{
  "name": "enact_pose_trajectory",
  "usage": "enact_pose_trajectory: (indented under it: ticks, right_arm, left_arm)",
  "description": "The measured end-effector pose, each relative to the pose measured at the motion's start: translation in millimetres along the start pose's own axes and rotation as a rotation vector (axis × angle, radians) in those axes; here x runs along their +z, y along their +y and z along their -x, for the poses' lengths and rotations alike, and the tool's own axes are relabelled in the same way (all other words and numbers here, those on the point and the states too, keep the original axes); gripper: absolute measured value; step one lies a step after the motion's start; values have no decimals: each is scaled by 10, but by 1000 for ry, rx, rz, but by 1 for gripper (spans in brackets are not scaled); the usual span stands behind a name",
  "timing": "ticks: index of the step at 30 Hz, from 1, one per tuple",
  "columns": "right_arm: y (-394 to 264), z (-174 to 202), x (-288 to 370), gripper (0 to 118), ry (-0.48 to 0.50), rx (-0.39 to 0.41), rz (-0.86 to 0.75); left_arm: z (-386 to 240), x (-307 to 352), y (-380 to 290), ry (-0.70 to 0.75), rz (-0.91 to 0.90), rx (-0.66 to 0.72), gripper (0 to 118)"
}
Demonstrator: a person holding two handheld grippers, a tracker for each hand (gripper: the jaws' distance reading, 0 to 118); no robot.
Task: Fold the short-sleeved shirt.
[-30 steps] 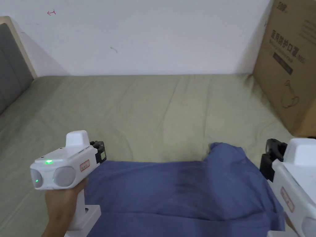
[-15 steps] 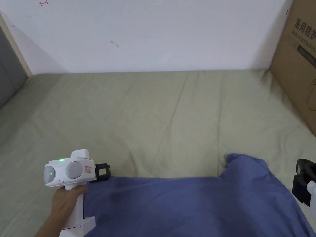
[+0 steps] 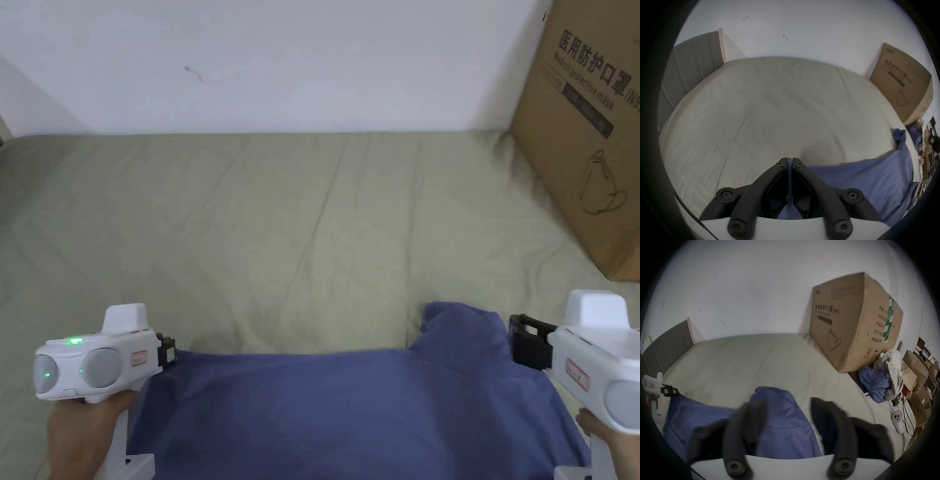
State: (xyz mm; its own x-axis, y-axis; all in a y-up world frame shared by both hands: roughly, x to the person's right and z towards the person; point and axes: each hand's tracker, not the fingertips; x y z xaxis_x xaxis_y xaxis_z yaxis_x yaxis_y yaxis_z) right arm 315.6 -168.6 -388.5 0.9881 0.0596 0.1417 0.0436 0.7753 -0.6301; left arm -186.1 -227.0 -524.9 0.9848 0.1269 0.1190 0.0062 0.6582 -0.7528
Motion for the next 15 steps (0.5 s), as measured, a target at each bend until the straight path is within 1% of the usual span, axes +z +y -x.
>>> enact_pose_trajectory:
  ticks: [1,4,6,8,10,11,13,15]
  right_arm:
    - [-1,-42,-126,84,7,-12,33]
    - [-33,-89,-501,84,16,-20,116]
    - [-76,-108,-766,84,14,1,190]
    - [-153,-102,-982,83,-4,18,260]
    - [-255,-119,-1147,77,-1,5,324]
    - [-304,-124,-1199,73,-6,-21,357]
    - [-360,-94,-1235,65,4,4,373]
    - [-341,-58,-1108,25,2,-9,322]
  left_arm:
    - [4,92,11,-15,-12,3,2]
    - [1,314,30,-34,-35,1,2]
    - [7,399,29,-38,-44,3,2]
    - [25,460,11,-37,-52,10,2]
    - [12,515,-19,-38,-49,22,2]
    - [27,525,-29,-39,-50,29,2]
    - [112,489,-3,-37,-46,37,2]
    - [131,500,-11,-35,-42,41,2]
